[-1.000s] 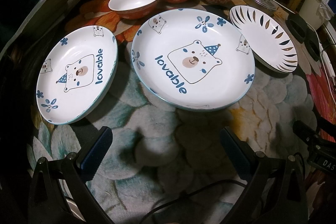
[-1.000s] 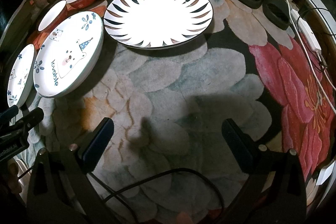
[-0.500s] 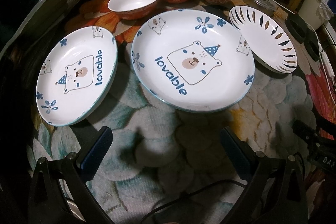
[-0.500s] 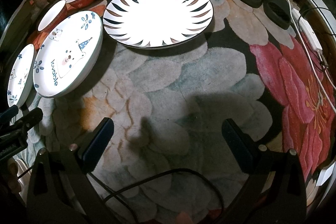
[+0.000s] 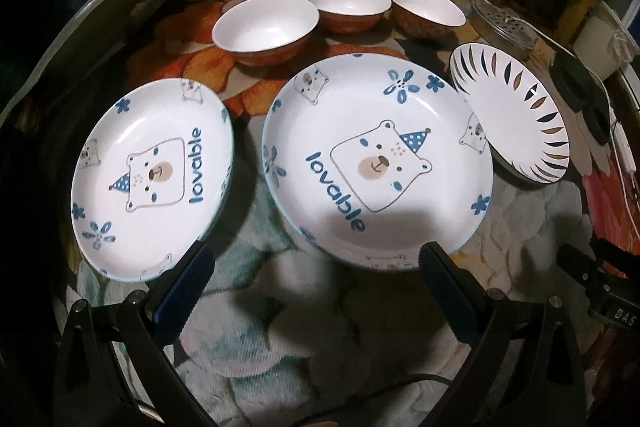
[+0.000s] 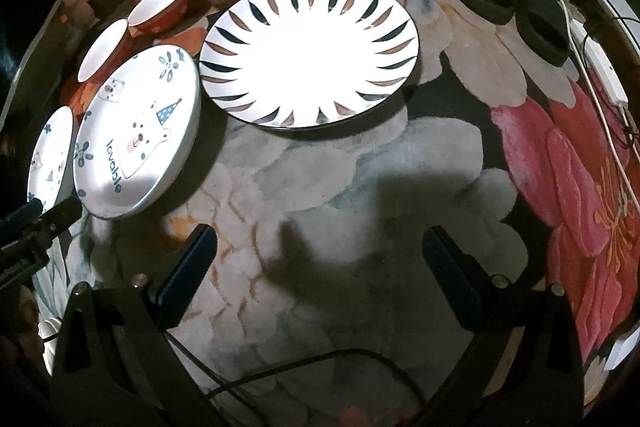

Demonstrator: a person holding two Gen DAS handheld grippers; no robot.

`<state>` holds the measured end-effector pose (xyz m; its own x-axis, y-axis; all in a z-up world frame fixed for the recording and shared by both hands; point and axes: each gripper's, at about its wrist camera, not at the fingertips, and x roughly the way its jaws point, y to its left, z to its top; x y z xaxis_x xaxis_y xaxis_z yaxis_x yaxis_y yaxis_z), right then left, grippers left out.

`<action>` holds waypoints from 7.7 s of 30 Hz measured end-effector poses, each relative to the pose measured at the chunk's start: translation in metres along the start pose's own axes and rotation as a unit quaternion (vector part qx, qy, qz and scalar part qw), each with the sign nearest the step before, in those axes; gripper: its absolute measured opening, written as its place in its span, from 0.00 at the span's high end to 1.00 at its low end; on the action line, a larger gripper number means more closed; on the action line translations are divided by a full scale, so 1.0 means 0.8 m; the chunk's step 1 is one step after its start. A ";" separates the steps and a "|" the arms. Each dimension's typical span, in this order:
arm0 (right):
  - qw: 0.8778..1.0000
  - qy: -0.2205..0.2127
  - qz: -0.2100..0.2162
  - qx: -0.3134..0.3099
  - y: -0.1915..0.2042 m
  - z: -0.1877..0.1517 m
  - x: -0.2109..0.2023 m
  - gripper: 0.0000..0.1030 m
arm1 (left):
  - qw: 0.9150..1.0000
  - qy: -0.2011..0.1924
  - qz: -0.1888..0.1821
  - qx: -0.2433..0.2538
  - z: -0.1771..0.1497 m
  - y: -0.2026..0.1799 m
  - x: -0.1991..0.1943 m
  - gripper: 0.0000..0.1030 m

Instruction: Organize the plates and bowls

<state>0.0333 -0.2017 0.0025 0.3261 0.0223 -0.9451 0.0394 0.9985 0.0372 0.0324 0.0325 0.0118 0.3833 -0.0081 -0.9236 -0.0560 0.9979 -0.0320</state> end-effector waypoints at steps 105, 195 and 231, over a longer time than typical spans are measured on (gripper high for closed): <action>0.988 -0.007 0.005 0.153 -0.361 -0.052 -0.057 0.78 | 0.912 0.051 -0.231 0.336 0.000 -0.451 0.017 0.77; 0.994 -0.028 0.072 0.080 -0.150 0.002 -0.059 0.00 | 0.987 0.026 -0.034 0.158 0.025 -0.152 -0.058 0.01; 0.991 0.036 0.104 -0.074 0.027 0.057 0.019 0.01 | 0.997 0.072 -0.011 -0.013 -0.002 0.024 0.024 0.01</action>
<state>0.0826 -0.1823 0.0038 0.2450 0.2271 -0.9426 -0.1617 0.9681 0.1912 0.0372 0.0511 -0.0075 0.2491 -0.0403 -0.9676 -0.0729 0.9955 -0.0602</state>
